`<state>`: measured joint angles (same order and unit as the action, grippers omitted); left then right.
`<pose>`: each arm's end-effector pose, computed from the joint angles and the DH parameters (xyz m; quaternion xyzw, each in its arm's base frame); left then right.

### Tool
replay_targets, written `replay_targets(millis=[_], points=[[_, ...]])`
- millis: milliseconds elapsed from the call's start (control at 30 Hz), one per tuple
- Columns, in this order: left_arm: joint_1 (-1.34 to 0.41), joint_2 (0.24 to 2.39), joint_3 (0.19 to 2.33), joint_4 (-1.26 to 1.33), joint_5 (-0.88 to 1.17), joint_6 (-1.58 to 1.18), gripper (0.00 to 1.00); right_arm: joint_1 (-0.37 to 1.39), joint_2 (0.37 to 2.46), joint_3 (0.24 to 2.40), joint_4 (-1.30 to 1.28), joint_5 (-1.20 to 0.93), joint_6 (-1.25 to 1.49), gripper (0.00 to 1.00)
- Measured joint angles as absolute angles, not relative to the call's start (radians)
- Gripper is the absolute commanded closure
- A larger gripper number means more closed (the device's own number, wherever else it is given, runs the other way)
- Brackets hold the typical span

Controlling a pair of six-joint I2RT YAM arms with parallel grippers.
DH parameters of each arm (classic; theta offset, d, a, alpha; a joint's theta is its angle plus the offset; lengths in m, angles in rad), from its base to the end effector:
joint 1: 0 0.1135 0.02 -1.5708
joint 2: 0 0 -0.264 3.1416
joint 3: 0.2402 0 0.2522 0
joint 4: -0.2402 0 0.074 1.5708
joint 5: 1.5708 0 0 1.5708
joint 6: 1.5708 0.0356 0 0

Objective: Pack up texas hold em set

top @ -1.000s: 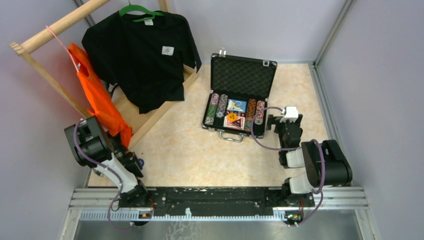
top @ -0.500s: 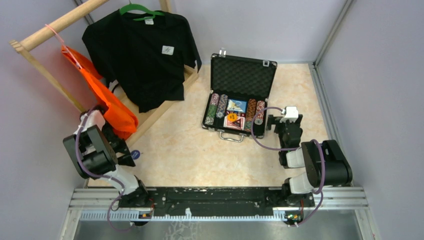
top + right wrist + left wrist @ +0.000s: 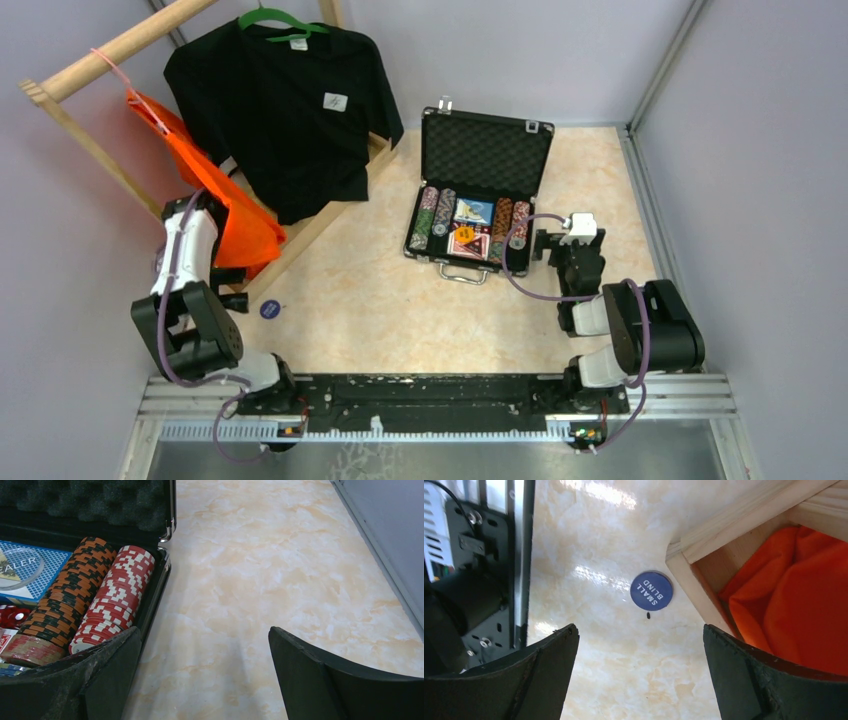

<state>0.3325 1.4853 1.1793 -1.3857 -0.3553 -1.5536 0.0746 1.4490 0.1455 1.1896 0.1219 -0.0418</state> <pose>0.2192 0.0888 0.2534 -0.7889 0.5857 0.1786 0.0524 0.2188 0.0120 0.1427 -0.0028 0.7459 -0.0346 0.6651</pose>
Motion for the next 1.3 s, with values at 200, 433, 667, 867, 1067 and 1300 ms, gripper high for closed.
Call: replay_targets(millis=[200,433,667,867,1067,1300], points=[[0.264,1.414,1.136,-1.39,-0.469,-1.457,0.01,0.075,1.449,0.146,1.19,0.121,-0.042,0.01],[0.025,1.404,1.144,-1.38,-0.635,-1.385,0.01,0.075,1.449,0.146,1.19,0.122,-0.042,0.01],[-0.19,1.443,1.076,-1.339,-0.77,-1.404,0.01,0.075,1.449,0.146,1.19,0.122,-0.042,0.01],[-0.192,1.428,0.813,-1.351,-0.768,-1.536,0.01,0.075,1.449,0.146,1.19,0.122,-0.042,0.01],[-0.197,1.425,0.804,-1.362,-0.749,-1.608,0.01,0.075,1.449,0.146,1.19,0.122,-0.042,0.01],[-0.157,1.428,0.81,-1.362,-0.706,-1.676,0.01,0.075,1.449,0.146,1.19,0.122,-0.042,0.01]])
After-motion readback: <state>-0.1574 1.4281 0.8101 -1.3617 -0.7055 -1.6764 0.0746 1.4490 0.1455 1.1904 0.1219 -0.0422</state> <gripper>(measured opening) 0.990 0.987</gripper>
